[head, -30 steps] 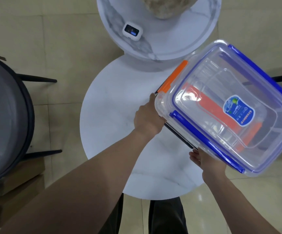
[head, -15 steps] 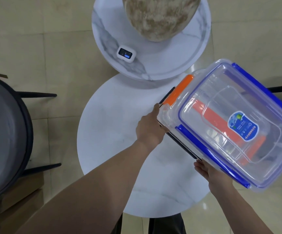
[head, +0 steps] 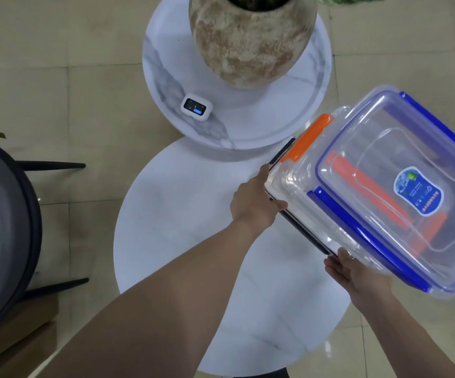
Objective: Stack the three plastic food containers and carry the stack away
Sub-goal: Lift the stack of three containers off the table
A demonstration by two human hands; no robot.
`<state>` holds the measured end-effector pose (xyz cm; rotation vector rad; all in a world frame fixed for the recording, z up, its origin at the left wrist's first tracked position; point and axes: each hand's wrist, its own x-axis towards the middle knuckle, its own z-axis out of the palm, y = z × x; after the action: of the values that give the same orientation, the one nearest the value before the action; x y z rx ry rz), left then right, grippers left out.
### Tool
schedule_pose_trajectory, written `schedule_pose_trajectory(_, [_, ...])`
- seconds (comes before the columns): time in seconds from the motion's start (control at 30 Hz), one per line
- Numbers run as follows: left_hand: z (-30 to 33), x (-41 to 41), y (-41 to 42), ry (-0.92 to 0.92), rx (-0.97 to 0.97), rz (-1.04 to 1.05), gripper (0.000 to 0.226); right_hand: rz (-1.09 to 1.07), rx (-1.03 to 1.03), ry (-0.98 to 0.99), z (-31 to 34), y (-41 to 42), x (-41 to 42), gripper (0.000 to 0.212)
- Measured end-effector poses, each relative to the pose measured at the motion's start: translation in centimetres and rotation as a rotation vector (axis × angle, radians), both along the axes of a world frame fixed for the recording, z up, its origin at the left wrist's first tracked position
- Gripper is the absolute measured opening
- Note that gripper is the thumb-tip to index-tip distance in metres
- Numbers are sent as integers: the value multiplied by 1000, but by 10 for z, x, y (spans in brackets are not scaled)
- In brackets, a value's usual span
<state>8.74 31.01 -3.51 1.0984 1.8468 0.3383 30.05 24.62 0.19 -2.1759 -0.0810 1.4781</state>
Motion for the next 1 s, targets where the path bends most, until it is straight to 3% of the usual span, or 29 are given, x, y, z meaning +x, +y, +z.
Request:
schedule_pose_trajectory(0.1, [2, -2, 12, -12, -1, -27, 80, 12, 3, 21, -2, 10, 2, 9])
schedule_pose_trajectory(0.23, [8, -2, 28, 11, 12, -70, 68, 28, 1, 10, -9, 17, 7, 32])
schedule_pose_trajectory(0.43, [11, 1, 40, 26, 29, -84, 55, 32, 8, -21, -10, 22, 9, 32])
schedule_pose_trajectory(0.8, [24, 6, 44, -76, 13, -9, 54, -5, 29, -51, -14, 22, 8, 26])
schedule_pose_trajectory(0.9, [22, 10, 39, -123, -5, 53, 59, -14, 105, -118, -16, 16, 1, 18])
schedule_pose_trajectory(1.0, [18, 15, 35, -191, -70, 143, 76, -84, 156, -138, -18, 9, -7, 26])
